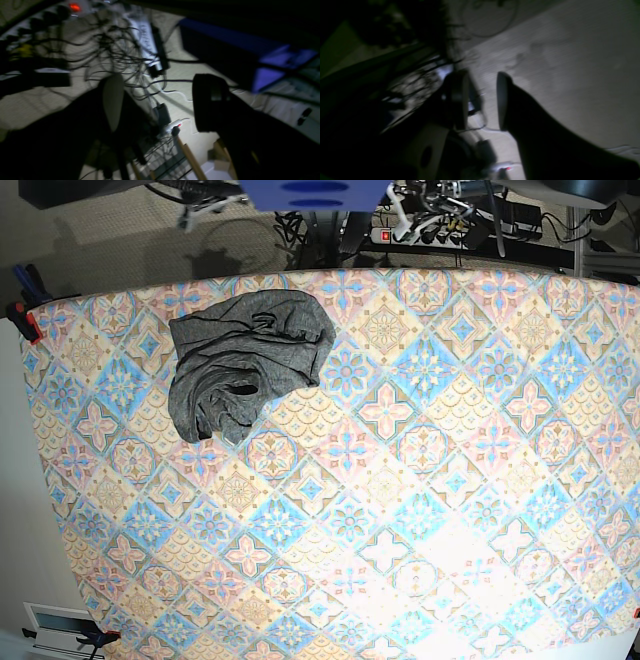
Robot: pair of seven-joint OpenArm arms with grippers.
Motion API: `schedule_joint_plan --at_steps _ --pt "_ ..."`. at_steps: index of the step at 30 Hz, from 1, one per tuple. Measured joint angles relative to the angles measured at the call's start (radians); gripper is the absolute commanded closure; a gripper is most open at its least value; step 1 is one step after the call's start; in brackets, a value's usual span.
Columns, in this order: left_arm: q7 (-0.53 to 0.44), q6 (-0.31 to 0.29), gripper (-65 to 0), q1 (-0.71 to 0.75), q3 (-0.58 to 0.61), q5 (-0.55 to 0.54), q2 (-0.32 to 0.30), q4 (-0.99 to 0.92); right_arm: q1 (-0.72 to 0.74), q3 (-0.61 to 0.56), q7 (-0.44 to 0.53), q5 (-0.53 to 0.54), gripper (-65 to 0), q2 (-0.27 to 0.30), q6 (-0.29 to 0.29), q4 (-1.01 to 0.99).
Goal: Layout the t-shirt on the table in an organized manner, then fold the t-shirt properly
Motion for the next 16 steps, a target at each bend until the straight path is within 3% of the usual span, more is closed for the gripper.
schedule_joint_plan --at_steps 11,16 --pt "0.006 -0.002 -42.4 -0.029 0.000 0.080 0.018 -0.001 -0.003 0.000 -0.002 -0.011 -18.2 0.008 -0.006 -0.048" --pt "-0.089 -0.003 -42.4 -0.030 0.000 0.081 0.029 -0.001 -0.003 0.000 -0.003 -0.012 -18.2 0.002 0.000 -0.051"
